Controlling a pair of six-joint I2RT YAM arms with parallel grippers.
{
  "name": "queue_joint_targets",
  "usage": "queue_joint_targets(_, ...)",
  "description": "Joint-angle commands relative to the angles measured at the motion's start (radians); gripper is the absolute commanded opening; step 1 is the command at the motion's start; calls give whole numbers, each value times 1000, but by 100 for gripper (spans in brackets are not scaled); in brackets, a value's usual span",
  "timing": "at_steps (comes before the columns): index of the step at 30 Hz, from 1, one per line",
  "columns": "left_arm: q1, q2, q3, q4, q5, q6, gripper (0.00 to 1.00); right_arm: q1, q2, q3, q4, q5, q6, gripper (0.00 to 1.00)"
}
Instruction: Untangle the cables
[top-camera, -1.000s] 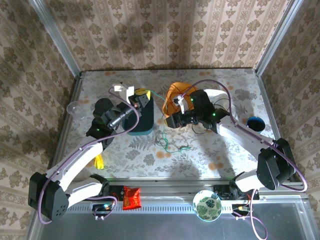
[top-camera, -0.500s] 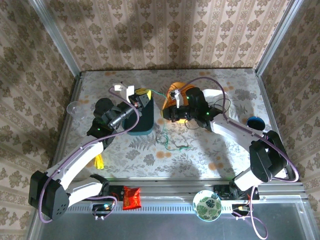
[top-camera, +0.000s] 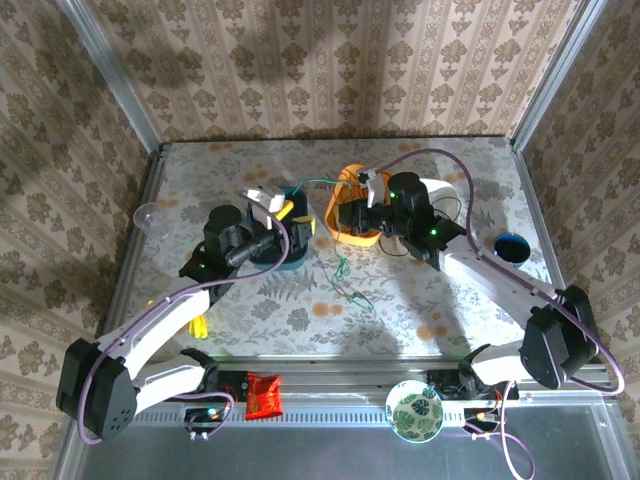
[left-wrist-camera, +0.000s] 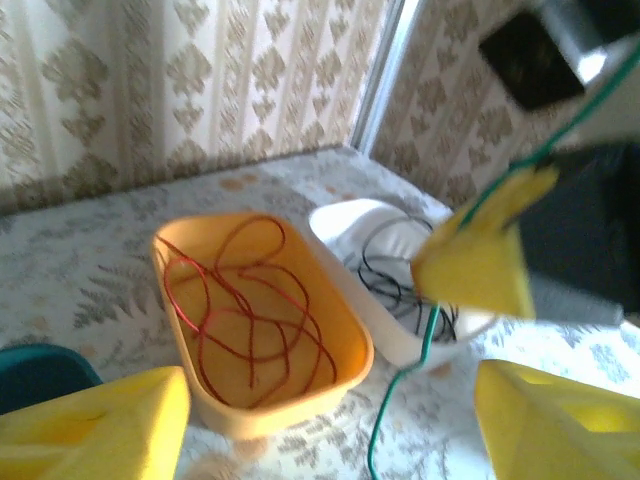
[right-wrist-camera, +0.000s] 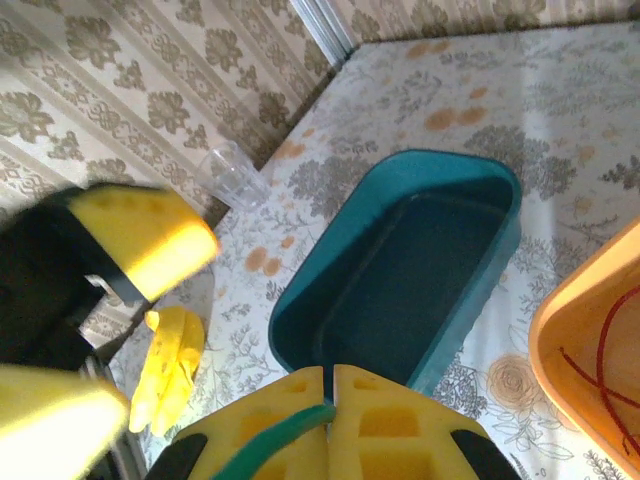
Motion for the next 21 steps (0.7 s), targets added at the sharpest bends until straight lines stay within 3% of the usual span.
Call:
queue_joint_targets(1, -43, 37, 10, -120, 43, 114, 79, -25, -35, -26, -13, 17, 34, 0)
queue_joint_targets(15, -154, 420, 147, -109, 104, 255, 81, -95, -65, -52, 84, 74, 243, 0)
queue_joint_targets(17, -158, 466, 160, -88, 109, 250, 78, -106, -65, -59, 103, 55, 269, 0)
queue_joint_targets(21, -162, 553, 186, -55, 130, 230, 58, -123, -79, -72, 123, 45, 305, 0)
